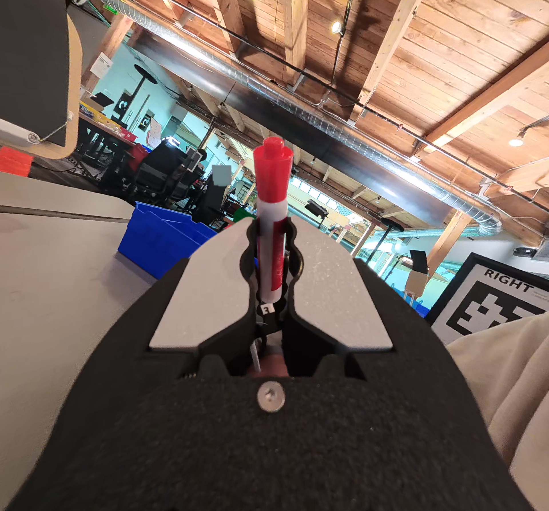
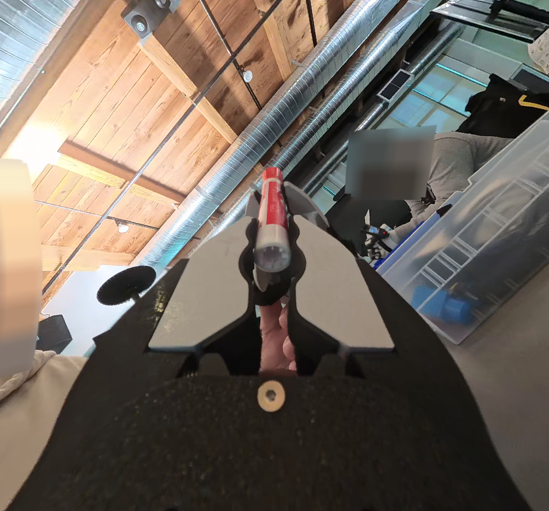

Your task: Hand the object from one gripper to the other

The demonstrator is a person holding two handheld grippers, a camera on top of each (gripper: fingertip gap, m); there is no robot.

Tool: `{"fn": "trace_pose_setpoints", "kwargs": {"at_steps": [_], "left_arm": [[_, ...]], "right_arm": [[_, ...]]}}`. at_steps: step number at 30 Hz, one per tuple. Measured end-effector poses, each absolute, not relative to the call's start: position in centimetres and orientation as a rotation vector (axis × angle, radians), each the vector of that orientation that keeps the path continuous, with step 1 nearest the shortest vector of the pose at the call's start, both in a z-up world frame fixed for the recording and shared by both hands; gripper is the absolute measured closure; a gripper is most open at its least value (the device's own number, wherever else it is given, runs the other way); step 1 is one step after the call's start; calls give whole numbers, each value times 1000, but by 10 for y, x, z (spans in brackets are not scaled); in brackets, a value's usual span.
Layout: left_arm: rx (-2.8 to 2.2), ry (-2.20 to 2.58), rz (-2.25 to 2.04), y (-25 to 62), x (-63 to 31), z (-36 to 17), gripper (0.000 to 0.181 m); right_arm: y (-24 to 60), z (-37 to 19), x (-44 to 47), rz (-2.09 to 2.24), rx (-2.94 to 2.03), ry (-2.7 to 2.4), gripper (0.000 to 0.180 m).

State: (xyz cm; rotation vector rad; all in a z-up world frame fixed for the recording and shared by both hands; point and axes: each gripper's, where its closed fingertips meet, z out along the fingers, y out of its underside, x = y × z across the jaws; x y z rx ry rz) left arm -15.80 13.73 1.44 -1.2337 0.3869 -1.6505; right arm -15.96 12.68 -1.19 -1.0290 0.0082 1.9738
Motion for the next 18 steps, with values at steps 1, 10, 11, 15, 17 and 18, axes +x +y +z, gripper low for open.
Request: {"fn": "trace_pose_setpoints", "kwargs": {"at_steps": [1, 10, 11, 15, 17, 18], "left_arm": [[-1239, 398, -1656, 137, -159, 14, 163], [-1457, 504, -1826, 140, -171, 0, 163], [-1516, 533, -1818, 141, -174, -6, 164], [-1858, 732, -1584, 143, -178, -49, 163], [-1979, 793, -1492, 142, -175, -67, 163], [-2018, 806, -1492, 140, -173, -73, 163]], "right_arm": [[127, -12, -160, 1970, -1039, -1, 160], [113, -35, -178, 1849, -1283, -360, 134], [110, -40, -177, 1742, -1324, -482, 133], [121, -80, -162, 876, -1470, -1022, 94], [124, -90, -153, 535, -1441, -1183, 89], [125, -95, -150, 413, -1434, -1234, 88]]}}
